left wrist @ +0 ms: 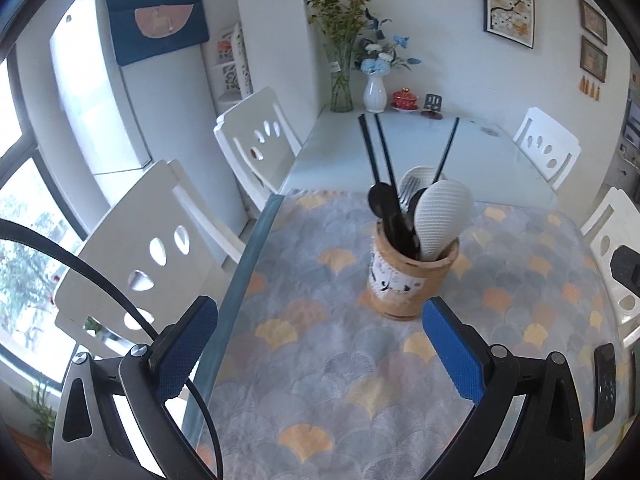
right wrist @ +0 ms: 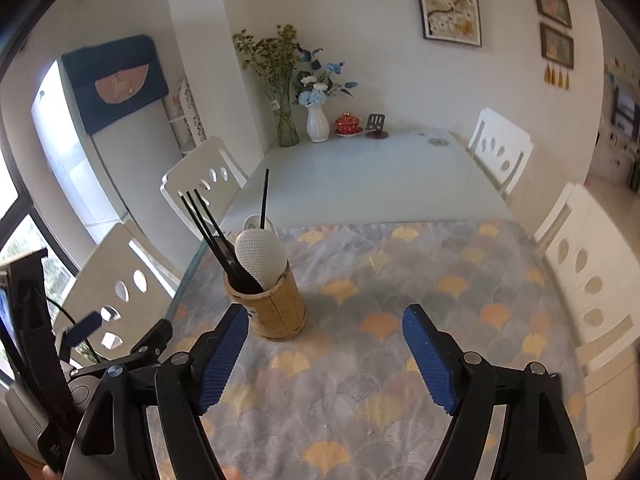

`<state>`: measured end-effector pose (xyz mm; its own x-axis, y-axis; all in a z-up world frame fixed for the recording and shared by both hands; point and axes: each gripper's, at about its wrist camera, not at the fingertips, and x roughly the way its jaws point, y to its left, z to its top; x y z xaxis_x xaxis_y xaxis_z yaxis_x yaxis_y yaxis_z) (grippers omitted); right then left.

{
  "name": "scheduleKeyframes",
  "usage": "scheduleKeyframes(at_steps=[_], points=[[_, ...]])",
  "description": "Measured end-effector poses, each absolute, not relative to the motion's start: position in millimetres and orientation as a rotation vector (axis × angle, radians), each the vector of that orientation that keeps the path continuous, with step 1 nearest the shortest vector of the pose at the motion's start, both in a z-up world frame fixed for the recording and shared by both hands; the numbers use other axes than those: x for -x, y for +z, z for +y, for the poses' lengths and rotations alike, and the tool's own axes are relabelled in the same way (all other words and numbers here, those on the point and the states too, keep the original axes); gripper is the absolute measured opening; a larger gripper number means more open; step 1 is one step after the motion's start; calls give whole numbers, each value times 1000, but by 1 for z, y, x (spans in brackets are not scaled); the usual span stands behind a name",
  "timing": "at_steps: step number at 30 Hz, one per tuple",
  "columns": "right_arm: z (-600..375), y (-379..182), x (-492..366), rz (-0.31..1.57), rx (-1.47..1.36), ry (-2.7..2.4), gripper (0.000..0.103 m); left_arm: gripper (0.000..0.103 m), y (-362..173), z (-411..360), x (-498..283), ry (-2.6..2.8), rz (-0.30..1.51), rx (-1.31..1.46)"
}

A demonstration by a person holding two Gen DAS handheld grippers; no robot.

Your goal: Organize utensils

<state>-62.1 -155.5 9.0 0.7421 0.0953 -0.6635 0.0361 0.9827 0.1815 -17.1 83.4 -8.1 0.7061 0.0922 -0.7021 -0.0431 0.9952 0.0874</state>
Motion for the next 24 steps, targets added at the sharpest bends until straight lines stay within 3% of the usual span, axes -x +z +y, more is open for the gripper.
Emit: scheduleKeyframes(at_steps=[24], points=[[-153,-34,38,930,-129,-15,78,103,-17,67,13,50,814,-106]])
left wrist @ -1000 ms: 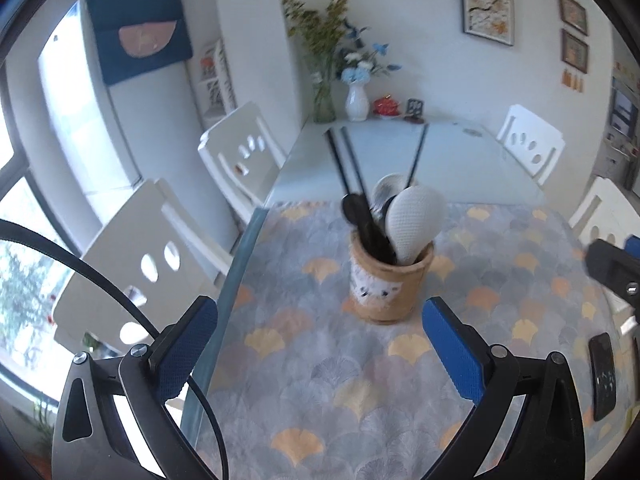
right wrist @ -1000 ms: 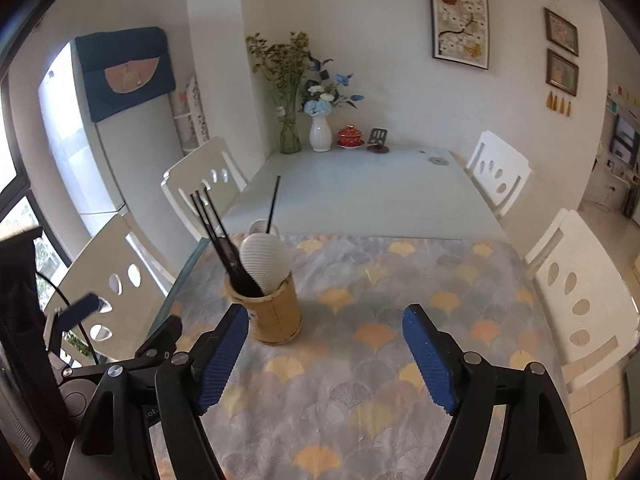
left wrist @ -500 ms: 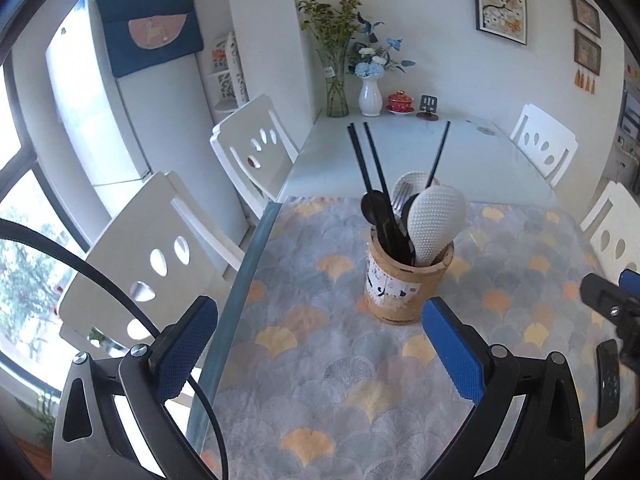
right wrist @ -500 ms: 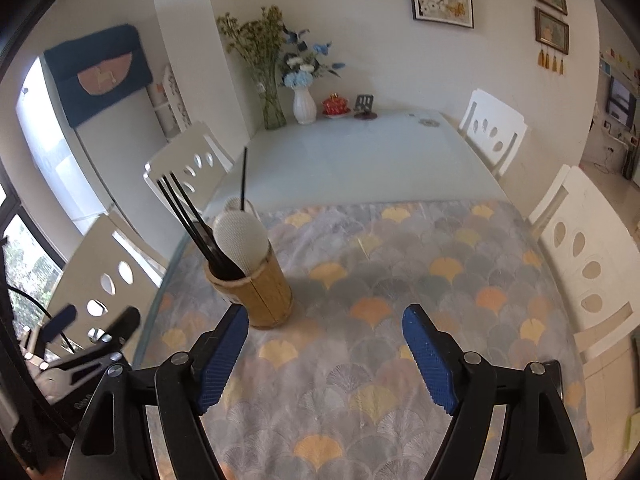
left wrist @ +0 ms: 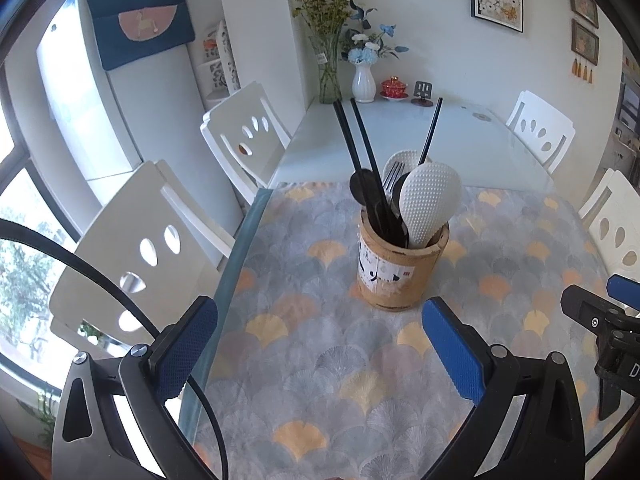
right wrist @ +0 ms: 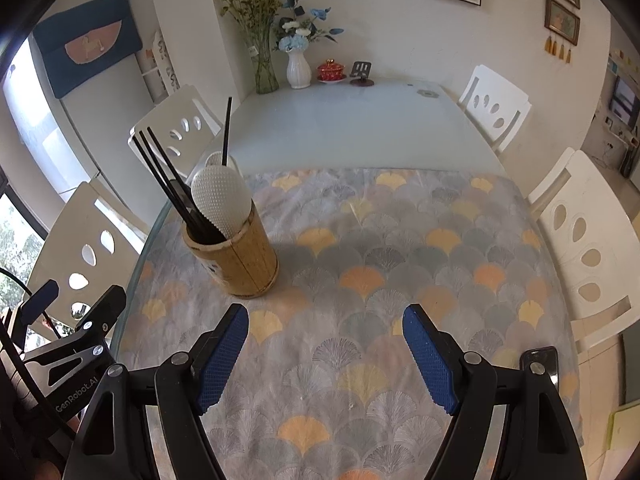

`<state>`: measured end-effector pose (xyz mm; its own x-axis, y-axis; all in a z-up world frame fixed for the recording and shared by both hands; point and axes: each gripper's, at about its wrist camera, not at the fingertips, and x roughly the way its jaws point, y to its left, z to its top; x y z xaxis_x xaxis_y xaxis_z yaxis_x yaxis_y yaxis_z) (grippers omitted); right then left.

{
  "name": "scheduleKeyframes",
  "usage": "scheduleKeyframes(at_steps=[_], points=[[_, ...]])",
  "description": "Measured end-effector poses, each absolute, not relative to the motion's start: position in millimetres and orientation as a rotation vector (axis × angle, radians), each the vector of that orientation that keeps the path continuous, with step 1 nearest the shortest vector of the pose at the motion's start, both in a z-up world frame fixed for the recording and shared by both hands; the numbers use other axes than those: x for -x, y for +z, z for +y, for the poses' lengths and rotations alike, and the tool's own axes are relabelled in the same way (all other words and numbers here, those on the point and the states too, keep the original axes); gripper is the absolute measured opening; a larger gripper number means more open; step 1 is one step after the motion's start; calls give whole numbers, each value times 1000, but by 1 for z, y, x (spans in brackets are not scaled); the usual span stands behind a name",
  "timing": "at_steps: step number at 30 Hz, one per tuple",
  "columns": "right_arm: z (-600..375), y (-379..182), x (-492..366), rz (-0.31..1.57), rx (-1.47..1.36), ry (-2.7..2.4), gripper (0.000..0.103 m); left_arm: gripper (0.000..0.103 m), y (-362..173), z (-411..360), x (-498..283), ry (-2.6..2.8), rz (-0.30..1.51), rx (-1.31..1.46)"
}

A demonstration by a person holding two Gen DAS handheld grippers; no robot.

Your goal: Organize utensils

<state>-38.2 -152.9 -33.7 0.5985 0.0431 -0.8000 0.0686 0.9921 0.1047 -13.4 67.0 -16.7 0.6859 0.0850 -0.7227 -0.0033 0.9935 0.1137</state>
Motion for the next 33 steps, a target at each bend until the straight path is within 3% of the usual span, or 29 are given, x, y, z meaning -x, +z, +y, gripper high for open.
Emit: scheduleKeyframes(at_steps=[33], points=[[-130,-44,45,950,-61,-8,78,103,-25,72,21,62,818,-126]])
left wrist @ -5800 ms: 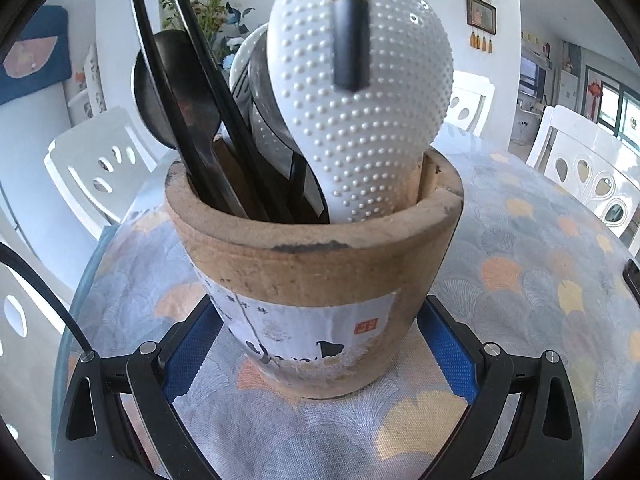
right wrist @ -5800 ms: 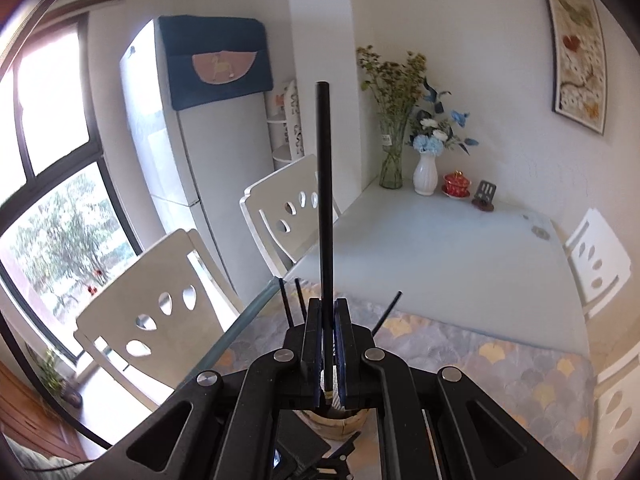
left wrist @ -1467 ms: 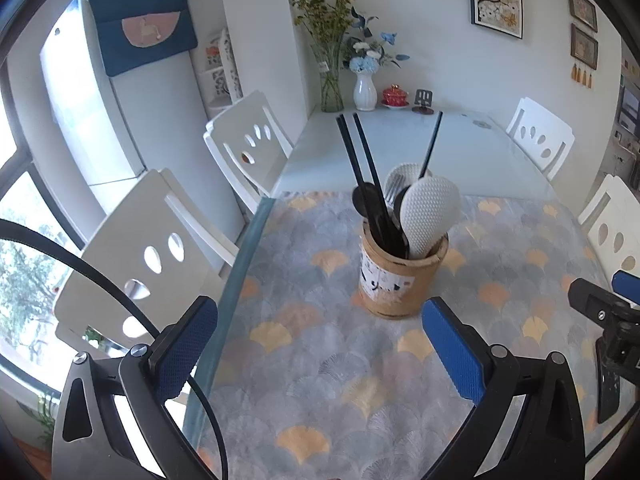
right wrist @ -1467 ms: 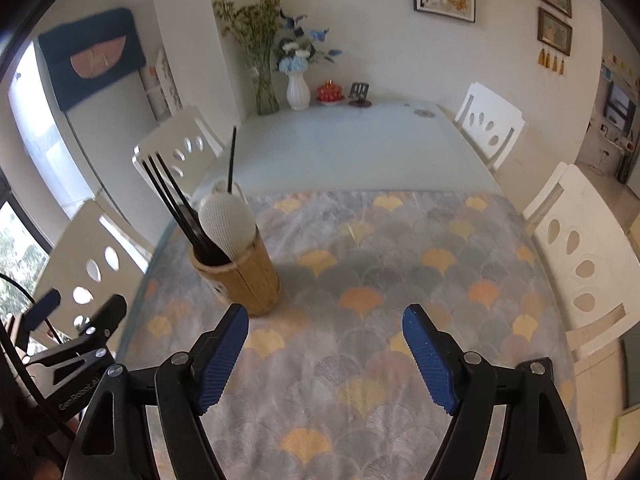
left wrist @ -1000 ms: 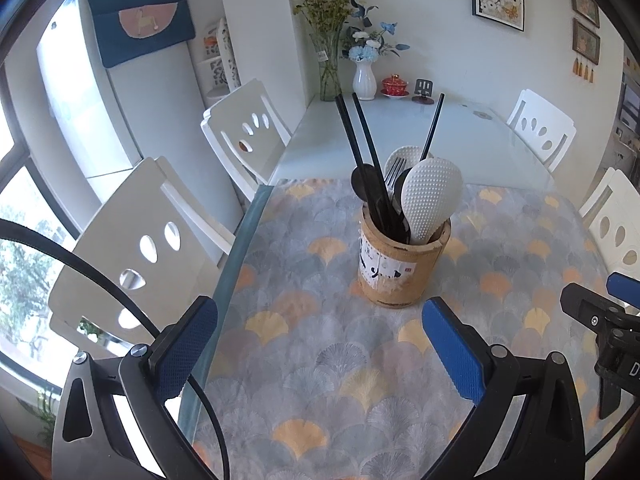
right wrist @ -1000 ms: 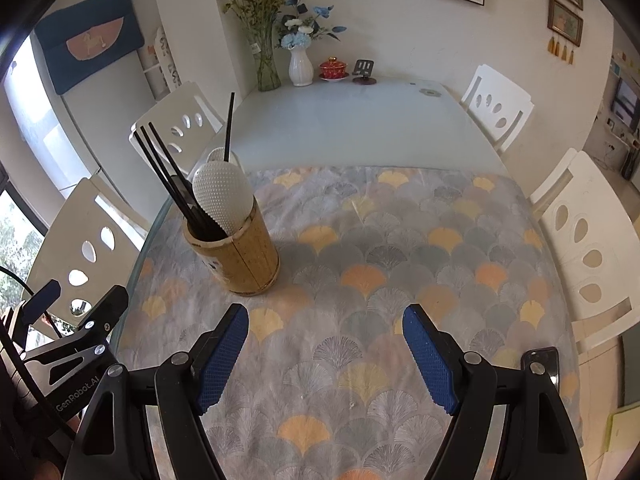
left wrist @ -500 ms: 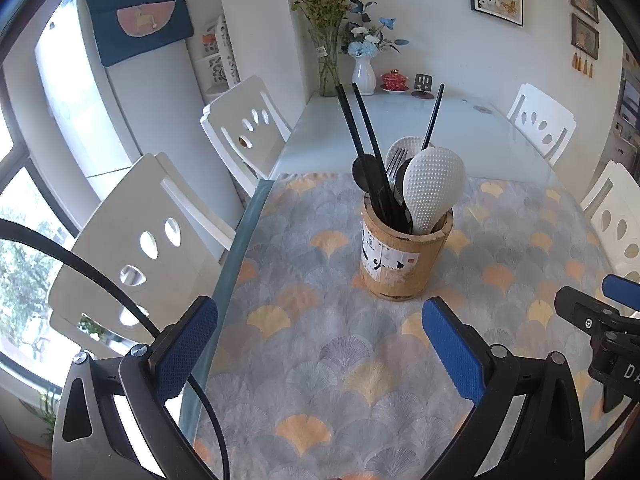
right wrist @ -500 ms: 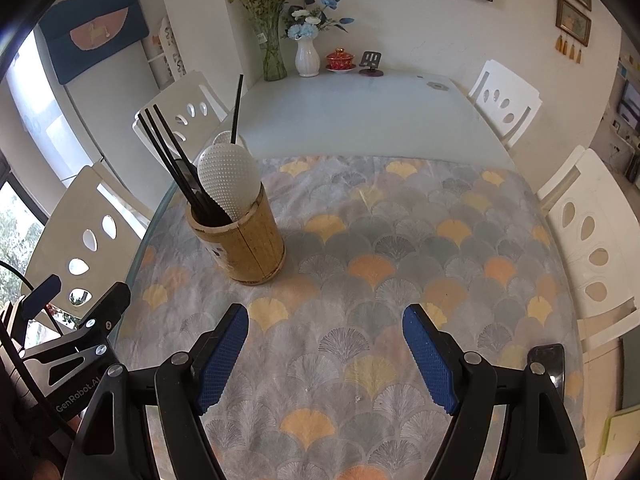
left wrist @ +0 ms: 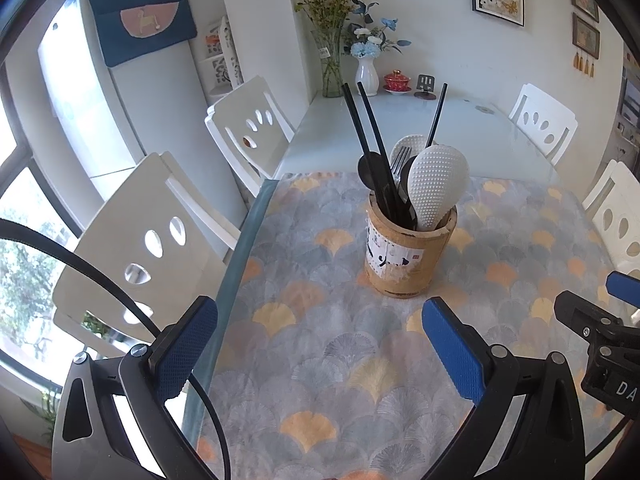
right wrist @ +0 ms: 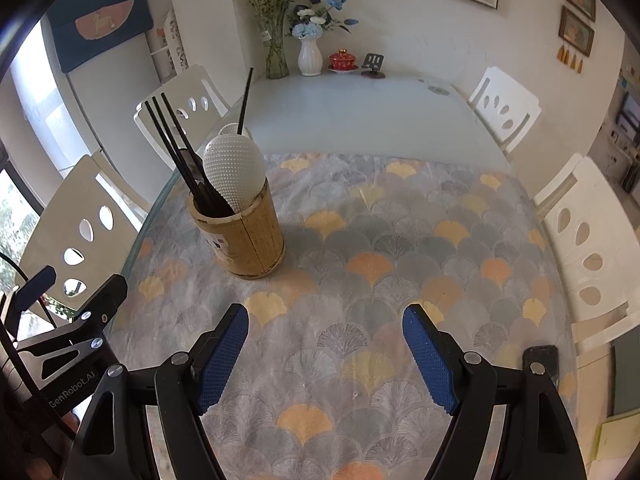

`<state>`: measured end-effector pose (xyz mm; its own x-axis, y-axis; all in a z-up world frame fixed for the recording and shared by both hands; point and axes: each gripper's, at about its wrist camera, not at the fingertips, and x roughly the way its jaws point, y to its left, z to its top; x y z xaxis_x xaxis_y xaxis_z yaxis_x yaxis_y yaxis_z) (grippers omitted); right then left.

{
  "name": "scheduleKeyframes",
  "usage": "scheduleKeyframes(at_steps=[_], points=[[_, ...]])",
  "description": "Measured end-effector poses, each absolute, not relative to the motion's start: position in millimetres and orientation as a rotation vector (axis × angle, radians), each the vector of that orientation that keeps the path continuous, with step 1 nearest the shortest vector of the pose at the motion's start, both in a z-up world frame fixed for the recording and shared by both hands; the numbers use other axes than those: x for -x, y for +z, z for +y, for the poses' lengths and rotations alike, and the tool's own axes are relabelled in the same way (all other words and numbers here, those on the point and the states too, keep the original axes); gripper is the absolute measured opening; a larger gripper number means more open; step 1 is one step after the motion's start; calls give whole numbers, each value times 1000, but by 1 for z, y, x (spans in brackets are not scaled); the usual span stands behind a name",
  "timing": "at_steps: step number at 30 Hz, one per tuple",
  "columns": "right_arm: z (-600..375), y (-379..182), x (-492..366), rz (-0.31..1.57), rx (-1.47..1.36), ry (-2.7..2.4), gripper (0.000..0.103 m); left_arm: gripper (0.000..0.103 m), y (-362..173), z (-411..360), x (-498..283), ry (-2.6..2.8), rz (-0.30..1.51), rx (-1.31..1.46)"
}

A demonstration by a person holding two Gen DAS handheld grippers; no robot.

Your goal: Organize utensils

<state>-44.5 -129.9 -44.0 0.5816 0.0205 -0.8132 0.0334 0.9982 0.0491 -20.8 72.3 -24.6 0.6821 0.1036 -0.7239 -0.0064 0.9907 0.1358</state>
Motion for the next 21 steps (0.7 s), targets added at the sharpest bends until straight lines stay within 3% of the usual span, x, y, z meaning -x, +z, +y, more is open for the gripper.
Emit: scheduleKeyframes(at_steps=[21], points=[[-106,-54,48,908,20,-22,78,103,-31,87,22,69,783,-157]])
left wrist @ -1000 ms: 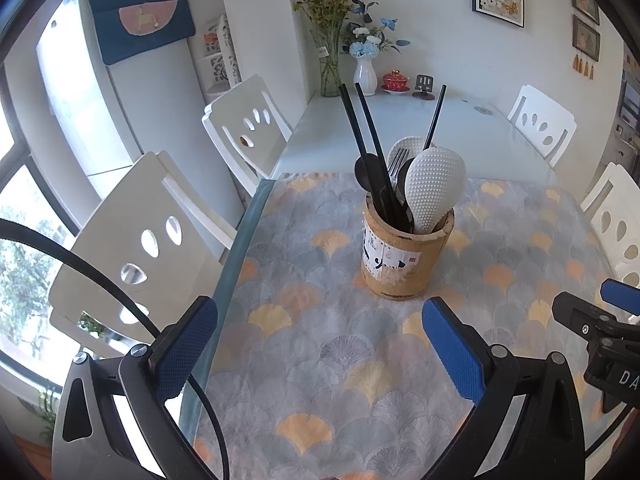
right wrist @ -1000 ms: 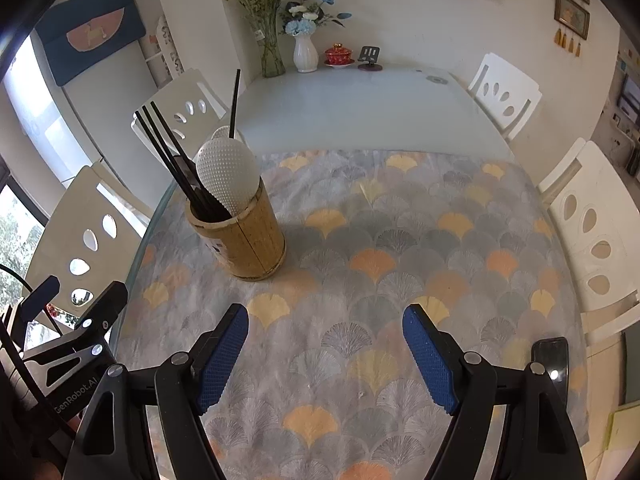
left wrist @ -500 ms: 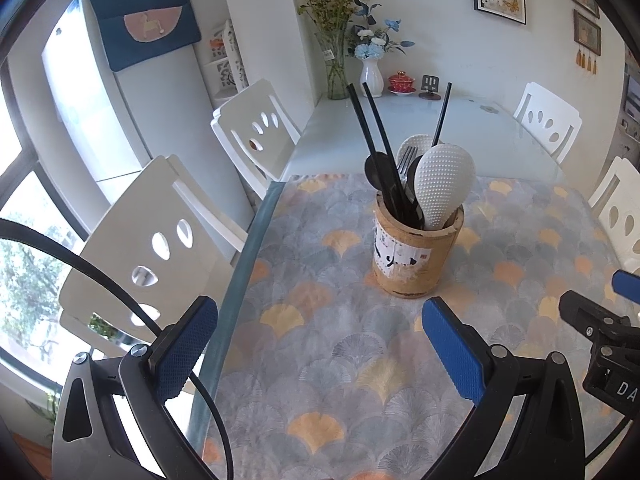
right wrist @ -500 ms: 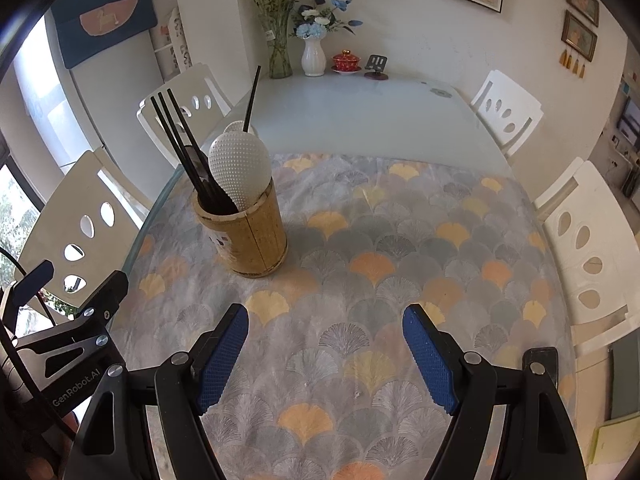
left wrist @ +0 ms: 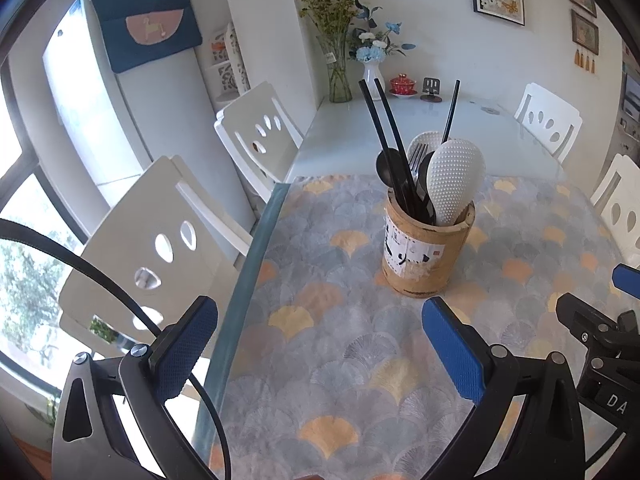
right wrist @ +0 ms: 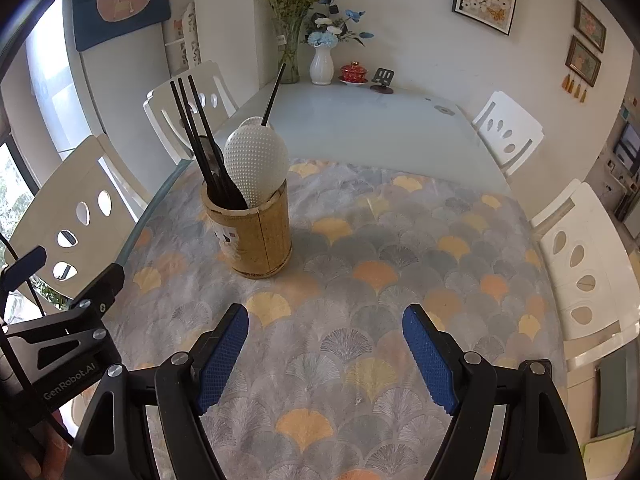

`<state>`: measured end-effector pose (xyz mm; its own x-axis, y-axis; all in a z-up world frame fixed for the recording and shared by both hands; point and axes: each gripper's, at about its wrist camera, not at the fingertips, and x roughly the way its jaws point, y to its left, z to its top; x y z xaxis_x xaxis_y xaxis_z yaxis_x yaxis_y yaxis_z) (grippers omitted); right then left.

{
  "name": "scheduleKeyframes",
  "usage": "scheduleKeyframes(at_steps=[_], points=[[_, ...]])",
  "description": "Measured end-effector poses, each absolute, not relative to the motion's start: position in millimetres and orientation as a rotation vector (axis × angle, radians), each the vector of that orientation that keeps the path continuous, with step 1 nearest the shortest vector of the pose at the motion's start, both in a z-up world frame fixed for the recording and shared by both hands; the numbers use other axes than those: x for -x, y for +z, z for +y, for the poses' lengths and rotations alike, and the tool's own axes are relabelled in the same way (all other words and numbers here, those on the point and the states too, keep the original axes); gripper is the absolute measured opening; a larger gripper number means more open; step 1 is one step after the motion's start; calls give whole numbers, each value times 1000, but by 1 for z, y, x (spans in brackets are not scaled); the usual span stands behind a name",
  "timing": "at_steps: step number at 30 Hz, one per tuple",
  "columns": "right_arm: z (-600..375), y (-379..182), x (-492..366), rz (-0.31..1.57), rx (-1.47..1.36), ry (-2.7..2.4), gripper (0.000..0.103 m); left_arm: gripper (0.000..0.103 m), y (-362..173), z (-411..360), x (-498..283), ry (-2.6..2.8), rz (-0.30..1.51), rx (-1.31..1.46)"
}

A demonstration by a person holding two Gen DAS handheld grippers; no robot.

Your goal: Organize utensils

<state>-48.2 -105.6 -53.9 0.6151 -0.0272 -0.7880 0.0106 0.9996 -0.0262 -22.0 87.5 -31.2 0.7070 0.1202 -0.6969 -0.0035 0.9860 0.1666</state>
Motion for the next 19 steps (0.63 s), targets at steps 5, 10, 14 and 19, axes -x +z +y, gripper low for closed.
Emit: scheduleKeyframes(at_steps=[5,10,14,19], points=[[-104,-60,44,909,33,-41,78,103,-31,89,12,65,773,-164],[-106,-65,39,916,7,-52,78,103,-34,91,8,40,781,-164],[-104,-70,35,927,-3,-48,78,103,-41,92,2,24,808,-169],[-99,-72,31,922,-9,-43,78,102,-44,94,2,62,782,-186]])
